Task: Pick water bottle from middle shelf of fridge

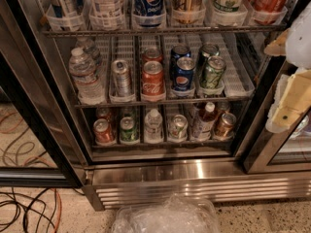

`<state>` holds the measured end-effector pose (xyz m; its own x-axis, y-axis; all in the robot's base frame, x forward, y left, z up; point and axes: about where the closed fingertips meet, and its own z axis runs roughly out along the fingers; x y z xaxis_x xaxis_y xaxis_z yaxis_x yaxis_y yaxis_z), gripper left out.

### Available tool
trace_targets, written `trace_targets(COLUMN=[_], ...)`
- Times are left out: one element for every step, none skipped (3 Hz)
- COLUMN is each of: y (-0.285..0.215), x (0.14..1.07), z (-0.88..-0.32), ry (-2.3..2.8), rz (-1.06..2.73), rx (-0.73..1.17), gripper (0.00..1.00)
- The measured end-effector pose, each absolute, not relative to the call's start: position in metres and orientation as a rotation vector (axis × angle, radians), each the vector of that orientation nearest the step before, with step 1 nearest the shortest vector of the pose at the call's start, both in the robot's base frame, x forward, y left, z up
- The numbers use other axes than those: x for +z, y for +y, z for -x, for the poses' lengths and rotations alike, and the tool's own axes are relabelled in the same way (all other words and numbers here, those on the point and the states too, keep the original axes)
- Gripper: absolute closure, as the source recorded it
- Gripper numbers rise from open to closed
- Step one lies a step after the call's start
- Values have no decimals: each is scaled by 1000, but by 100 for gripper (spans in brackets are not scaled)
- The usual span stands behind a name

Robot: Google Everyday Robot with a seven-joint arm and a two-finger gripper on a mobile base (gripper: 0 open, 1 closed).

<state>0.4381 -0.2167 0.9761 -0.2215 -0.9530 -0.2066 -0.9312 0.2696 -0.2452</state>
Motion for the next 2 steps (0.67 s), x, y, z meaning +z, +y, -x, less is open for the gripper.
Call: trace_targets(y=[-217,-203], x=[976,975], z=[-438,-440], ry=[2232,2230], rz=[1725,1675], rx=[-98,-75], gripper=[0,0])
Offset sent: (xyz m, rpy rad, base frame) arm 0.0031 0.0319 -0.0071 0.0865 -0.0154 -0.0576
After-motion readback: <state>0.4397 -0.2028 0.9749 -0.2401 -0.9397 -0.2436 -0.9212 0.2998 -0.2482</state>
